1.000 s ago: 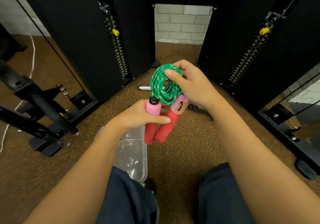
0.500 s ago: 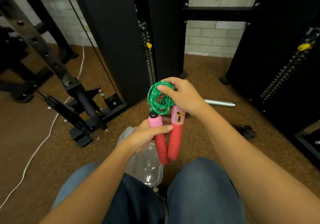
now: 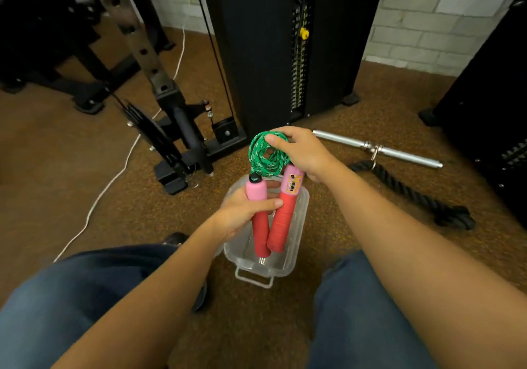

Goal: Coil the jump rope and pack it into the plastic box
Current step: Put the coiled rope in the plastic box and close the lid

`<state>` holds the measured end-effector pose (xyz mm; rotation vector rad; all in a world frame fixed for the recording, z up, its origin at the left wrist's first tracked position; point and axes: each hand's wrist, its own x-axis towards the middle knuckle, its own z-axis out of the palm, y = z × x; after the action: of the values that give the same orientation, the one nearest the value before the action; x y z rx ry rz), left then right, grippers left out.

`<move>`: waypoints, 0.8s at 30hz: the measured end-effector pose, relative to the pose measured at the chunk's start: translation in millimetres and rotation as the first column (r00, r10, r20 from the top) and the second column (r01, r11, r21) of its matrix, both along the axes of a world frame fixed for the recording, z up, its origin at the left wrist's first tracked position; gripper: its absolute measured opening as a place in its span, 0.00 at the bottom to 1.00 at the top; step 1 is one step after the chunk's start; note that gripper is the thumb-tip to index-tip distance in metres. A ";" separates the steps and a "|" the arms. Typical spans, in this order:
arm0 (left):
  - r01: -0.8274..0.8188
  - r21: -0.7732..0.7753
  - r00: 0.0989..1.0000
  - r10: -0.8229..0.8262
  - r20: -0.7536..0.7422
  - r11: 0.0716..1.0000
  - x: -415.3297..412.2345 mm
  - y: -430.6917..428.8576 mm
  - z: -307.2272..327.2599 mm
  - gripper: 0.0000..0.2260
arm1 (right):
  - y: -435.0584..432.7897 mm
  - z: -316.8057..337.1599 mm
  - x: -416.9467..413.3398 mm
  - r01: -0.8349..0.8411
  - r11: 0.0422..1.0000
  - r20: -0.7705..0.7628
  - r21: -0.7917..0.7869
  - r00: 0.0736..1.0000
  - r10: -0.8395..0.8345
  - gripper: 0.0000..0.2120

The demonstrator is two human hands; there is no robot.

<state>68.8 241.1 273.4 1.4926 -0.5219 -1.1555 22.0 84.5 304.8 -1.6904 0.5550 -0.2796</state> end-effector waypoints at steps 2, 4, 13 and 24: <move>-0.007 0.031 0.999 0.008 -0.046 0.999 10.1 5.8 -19.1 0.16 | 3.2 -22.0 13.1 0.007 0.999 -0.060 0.037 0.998 -0.005 0.11; 0.001 0.058 0.994 0.006 -0.112 0.998 21.0 7.3 -38.9 0.15 | 4.8 -46.7 25.4 0.037 0.998 -0.123 0.042 0.992 -0.032 0.12; 0.174 0.249 0.918 -0.065 -0.392 0.953 59.8 -11.8 -145.5 0.16 | -1.9 -180.4 49.7 0.202 0.979 -0.354 0.015 0.917 -0.184 0.16; 0.169 0.498 0.919 0.047 -0.391 0.850 71.9 -38.1 -261.0 0.03 | -10.5 -297.2 69.3 0.146 0.984 -0.589 -0.097 0.789 -0.175 0.18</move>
<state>140.7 203.0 12.4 1.6399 0.0382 -1.6967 91.3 74.1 7.7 -1.7716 1.1760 0.1395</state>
